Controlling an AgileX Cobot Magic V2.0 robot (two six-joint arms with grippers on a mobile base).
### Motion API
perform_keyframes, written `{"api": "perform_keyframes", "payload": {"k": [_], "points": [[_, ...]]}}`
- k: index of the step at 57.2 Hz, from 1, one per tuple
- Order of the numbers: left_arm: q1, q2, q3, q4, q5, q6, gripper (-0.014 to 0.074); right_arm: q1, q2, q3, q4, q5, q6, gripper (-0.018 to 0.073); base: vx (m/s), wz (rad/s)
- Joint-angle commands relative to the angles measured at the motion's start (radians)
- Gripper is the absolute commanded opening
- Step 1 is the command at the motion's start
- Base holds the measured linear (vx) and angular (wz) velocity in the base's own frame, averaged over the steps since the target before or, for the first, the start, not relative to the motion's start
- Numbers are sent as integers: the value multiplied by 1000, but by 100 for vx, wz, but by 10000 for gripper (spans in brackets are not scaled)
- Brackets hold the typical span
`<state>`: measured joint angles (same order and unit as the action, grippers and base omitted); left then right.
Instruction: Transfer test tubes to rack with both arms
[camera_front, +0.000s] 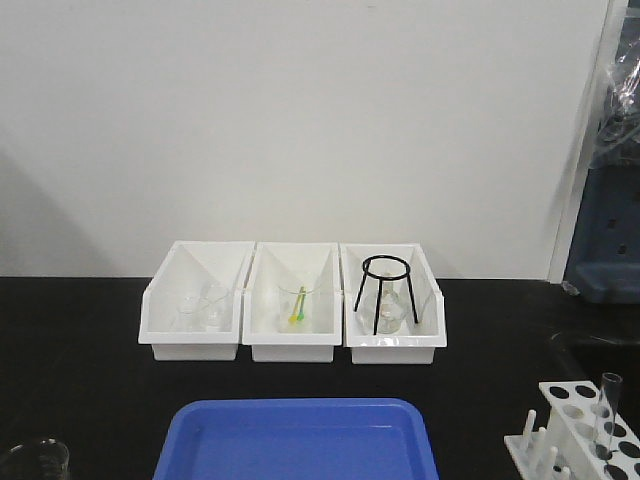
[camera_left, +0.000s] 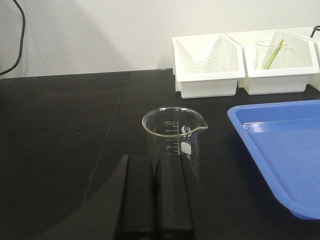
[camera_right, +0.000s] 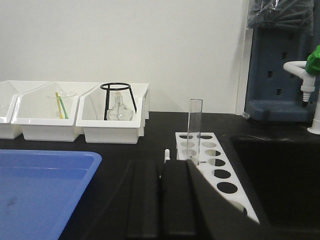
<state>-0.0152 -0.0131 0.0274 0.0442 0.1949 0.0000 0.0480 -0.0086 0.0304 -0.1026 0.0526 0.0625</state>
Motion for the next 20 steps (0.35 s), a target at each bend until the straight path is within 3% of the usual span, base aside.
{"api": "perform_keyframes", "payload": {"k": [1,20], "points": [[0,-1,-31,-5,-76,-9,-6,0,-2,13,-4,-75,-2,-8,0,0],[0,-1,-31,-5,-76,-9,-6,0,-2,13,-4,-75,-2,-8,0,0]]}}
